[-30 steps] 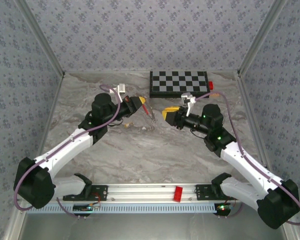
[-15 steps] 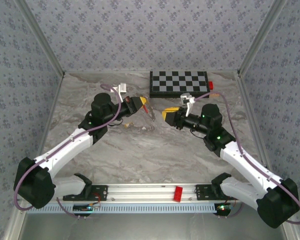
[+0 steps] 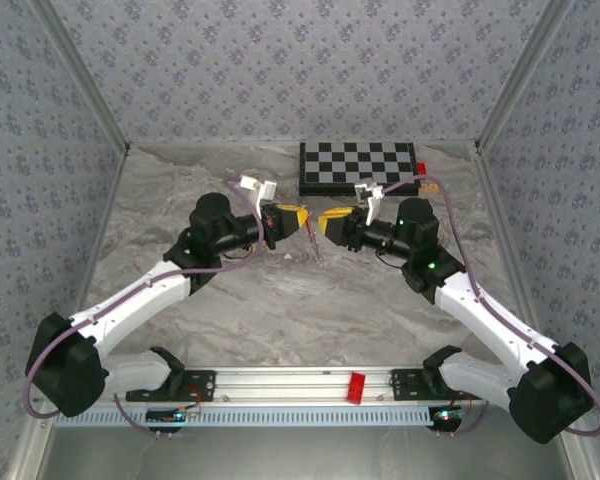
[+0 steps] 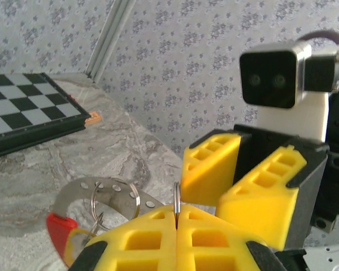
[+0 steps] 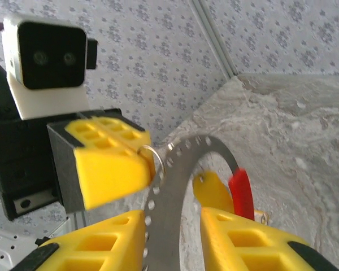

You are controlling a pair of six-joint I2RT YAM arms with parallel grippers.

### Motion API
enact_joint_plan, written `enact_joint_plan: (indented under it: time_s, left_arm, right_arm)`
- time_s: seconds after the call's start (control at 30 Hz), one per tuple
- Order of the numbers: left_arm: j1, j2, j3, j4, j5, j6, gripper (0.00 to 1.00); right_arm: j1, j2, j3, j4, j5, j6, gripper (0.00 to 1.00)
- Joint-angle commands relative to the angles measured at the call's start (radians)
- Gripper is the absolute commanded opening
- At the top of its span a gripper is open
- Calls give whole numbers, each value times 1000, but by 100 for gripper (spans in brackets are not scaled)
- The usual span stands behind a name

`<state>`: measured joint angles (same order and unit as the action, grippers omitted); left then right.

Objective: Put the keys on the keyring

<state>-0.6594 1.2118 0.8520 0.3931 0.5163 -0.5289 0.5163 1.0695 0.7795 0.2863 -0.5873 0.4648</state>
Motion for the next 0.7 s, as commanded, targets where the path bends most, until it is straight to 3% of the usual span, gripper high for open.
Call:
enact_joint_plan:
  time_s: [0.0,0.37,0.67]
  left_arm:
    - [-4,-16,-1,108,25,59,0]
    - [-5,-1,-8,159,60,-15,0]
    - [-6,-6,-10,153,65,-30,0]
  right_arm:
    - [-10,26,35,87,-48,28,30]
    - [-31,88,24,280,-140,148,28]
    - [-18,115,41,283,-158,151,27]
